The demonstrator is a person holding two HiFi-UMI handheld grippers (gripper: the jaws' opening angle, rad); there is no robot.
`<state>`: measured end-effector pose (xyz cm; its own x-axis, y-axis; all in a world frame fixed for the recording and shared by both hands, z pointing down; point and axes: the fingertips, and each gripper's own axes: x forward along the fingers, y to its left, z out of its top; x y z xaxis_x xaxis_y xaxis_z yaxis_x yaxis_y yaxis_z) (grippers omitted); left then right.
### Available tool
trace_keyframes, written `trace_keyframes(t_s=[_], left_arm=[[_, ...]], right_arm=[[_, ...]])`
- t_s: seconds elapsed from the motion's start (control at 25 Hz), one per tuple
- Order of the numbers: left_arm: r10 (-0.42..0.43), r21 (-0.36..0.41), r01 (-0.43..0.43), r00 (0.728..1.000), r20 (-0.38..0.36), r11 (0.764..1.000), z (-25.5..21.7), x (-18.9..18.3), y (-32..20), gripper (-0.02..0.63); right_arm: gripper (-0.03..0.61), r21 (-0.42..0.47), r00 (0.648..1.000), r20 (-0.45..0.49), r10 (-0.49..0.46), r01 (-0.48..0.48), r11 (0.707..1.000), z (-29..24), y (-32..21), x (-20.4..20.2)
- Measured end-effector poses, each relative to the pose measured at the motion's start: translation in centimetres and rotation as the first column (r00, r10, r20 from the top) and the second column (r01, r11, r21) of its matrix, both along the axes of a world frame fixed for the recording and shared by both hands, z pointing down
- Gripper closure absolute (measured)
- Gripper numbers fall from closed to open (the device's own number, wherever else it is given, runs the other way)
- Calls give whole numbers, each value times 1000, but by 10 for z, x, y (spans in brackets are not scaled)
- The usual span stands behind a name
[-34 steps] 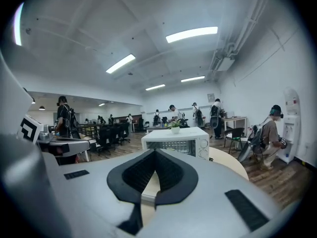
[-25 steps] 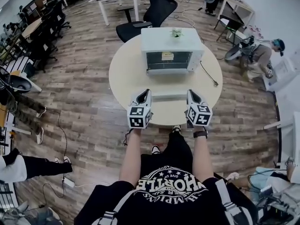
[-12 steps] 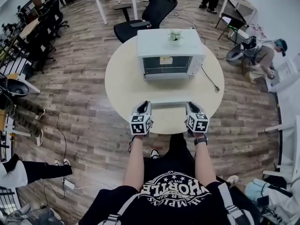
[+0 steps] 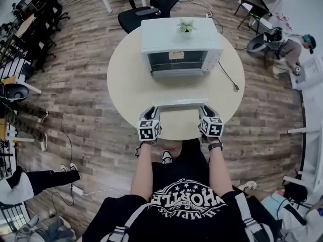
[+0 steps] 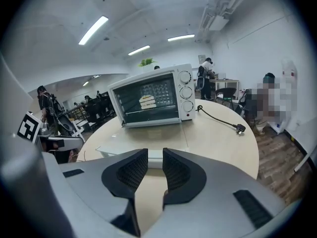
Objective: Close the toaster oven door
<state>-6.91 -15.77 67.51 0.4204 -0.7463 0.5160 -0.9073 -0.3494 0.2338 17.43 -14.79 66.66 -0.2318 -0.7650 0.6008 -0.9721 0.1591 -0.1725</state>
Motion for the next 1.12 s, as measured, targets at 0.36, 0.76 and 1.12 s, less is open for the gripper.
trace_keyframes(t_s=[0.36, 0.76, 1.12], left_arm=[[-14, -83, 13, 1000, -11, 996, 37, 6, -4, 501], [-52, -137, 49, 999, -18, 989, 67, 12, -8, 483], [-83, -183, 85, 996, 21, 979, 86, 11, -20, 483]], right_arm=[[448, -76, 999, 8, 33, -33, 997, 37, -10, 13], [440, -131, 999, -14, 30, -31, 991, 68, -17, 17], [440, -164, 999, -17, 42, -44, 985, 90, -22, 26]])
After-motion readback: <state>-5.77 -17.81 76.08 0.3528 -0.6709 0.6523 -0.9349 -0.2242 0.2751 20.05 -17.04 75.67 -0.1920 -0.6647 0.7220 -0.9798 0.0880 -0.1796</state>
